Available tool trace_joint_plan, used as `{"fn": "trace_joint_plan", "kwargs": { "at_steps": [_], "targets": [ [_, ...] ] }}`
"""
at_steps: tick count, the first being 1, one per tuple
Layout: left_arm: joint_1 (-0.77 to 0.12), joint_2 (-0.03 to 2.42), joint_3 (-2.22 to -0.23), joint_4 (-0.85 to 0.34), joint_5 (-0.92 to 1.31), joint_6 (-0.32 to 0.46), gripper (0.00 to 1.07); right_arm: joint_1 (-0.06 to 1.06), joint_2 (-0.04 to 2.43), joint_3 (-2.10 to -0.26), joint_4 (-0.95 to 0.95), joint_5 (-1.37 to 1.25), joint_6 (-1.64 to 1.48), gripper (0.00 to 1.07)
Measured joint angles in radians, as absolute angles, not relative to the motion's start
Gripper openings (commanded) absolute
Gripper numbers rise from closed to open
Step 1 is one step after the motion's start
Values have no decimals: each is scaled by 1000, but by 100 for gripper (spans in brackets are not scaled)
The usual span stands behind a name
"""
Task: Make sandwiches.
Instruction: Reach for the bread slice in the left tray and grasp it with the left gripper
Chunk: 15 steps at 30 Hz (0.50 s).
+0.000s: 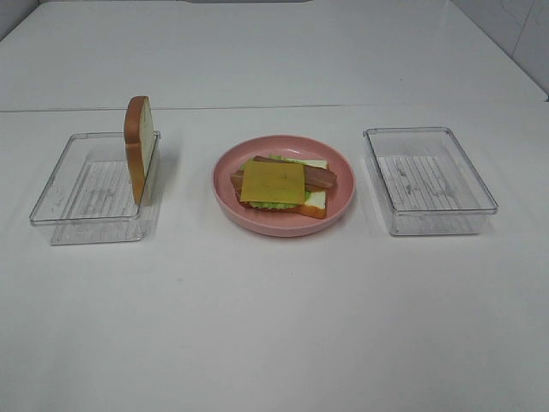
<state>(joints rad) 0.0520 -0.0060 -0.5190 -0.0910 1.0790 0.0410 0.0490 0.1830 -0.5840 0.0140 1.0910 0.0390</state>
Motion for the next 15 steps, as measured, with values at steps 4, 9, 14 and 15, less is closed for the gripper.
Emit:
{"fn": "trace_joint_plan", "kwargs": {
  "at_steps": [4,9,14,15],
  "targets": [
    [52,-6,-519,-91,1079,41,98,49,100,-539,8,1091,39,94],
    [52,-6,-519,-91,1079,41,98,49,6,-463,6,1108,39,94],
    [52,-6,-519,-91,1079,41,98,49,-4,-457,0,1112,34,94],
    [52,-6,-519,-91,1079,41,98,49,-4,-457,0,1112,34,94]
  ]
}}
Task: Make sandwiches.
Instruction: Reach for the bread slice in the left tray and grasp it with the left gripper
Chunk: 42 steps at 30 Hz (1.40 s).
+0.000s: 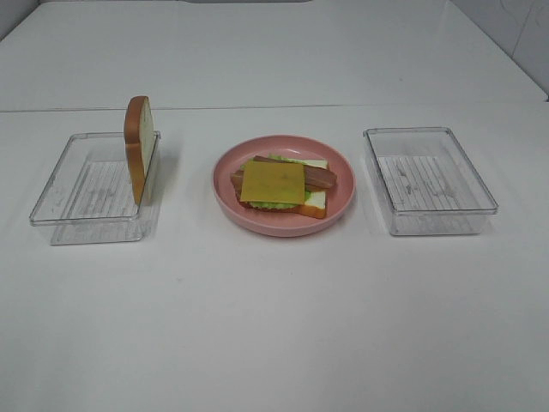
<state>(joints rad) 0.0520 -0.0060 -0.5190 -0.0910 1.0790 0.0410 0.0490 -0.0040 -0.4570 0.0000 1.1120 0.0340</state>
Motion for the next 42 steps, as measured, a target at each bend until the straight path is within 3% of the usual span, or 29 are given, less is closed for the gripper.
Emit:
{"fn": "trace_joint_plan", "kwargs": {
  "at_steps": [42],
  "targets": [
    [52,-6,-519,-97,1079,41,98,5,-4,-457,0,1112,17,94]
  ]
}}
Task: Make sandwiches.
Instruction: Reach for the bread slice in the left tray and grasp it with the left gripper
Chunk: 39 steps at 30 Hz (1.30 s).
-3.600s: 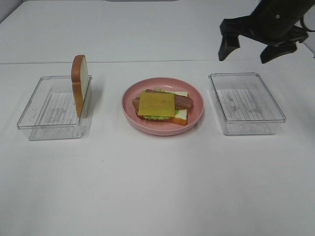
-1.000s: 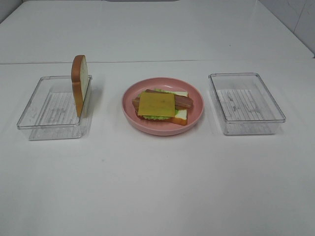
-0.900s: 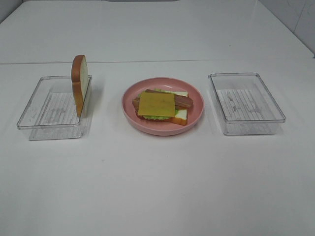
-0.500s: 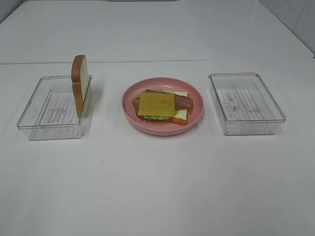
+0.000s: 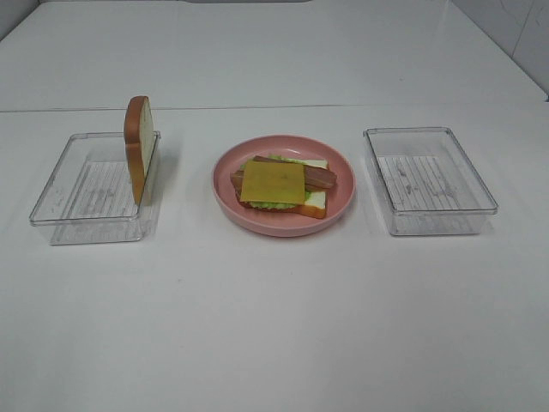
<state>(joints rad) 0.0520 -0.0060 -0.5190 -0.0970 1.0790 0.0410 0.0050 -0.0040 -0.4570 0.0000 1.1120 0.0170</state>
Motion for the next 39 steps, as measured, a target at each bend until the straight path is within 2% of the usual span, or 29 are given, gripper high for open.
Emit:
{"fn": "trace_joint_plan", "kwargs": {
  "at_steps": [5,7,11,17,23,25,29,39],
  "targets": [
    [52,-6,-519,-84,1079,35,99,5,-4,-457,0,1112,17,94],
    [52,-6,-519,-27,1079,-28,102,5,-4,-457,0,1112,17,94],
    [52,11,-519,0,1079,-56,102,5,-4,-457,0,1112,17,94],
    [52,83,-520,0,1083,-32,102,5,-4,-457,0,1112,17,94],
    [52,218,-589,0,1137,-6,102,5,-4,-457,0,1112,17,94],
    [52,359,-696,0,1177,-7,102,5,-4,-457,0,1112,17,94],
    [52,480,-776,0,1209,-7,102,5,-4,-457,0,1112,17,94],
    [52,824,-1003,-12,1218,-46,102,5,-4,-457,0,1112,17,94]
  ]
}}
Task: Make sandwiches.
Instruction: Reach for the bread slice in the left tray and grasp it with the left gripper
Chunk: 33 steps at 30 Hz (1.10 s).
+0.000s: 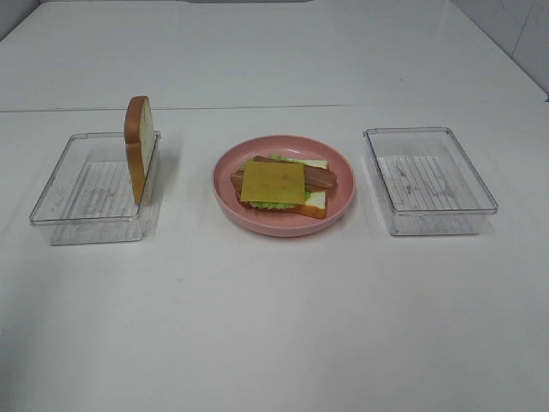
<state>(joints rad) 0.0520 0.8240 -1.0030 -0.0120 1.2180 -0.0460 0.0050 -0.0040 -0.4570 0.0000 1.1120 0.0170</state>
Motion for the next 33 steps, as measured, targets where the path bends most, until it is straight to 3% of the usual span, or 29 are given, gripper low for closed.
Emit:
{"fn": "trace_joint_plan", "kwargs": {
  "at_steps": [13,24,33],
  "targets": [
    [40,1372,-1353,-16,1219,-49,102,5,-4,-457,0,1112,17,94],
    [-206,1877,-1749,0,1217,-134,102,5,-4,-457,0,1112,17,94],
    [-258,2138,-1982,0,1217,-206,102,5,-4,-457,0,1112,17,94]
  ]
}}
